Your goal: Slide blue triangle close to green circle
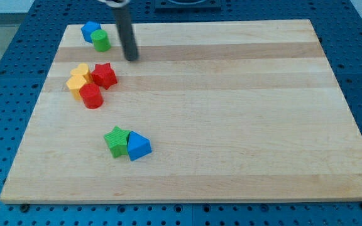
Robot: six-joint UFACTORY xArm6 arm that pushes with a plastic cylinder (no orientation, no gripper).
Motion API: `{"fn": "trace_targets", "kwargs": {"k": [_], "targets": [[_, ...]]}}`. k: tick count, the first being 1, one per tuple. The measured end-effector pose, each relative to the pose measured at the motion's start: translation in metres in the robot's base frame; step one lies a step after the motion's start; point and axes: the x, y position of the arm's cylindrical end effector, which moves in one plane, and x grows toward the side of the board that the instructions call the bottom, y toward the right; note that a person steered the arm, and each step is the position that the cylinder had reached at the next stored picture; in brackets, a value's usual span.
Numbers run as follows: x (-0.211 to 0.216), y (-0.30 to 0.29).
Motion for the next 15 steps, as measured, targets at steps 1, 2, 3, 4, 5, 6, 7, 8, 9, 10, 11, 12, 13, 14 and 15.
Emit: {"fn": "trace_targets", "kwargs": {"k": [1, 2, 3, 4, 5, 6, 7, 8, 9, 10, 11, 12, 13, 14, 15], "targets": [[0.06, 0.066], [0.133, 0.092], [0.199, 0.087], [0.236, 0.066], [0.26, 0.045], [0.261, 0.028], [0.255, 0.021], [0.245, 0.021], [0.229, 0.021], [0.22, 0.019], [0.22, 0.009], [0.219, -0.002], [0.211, -0.008], [0.194, -0.008], [0.169, -0.008]]}}
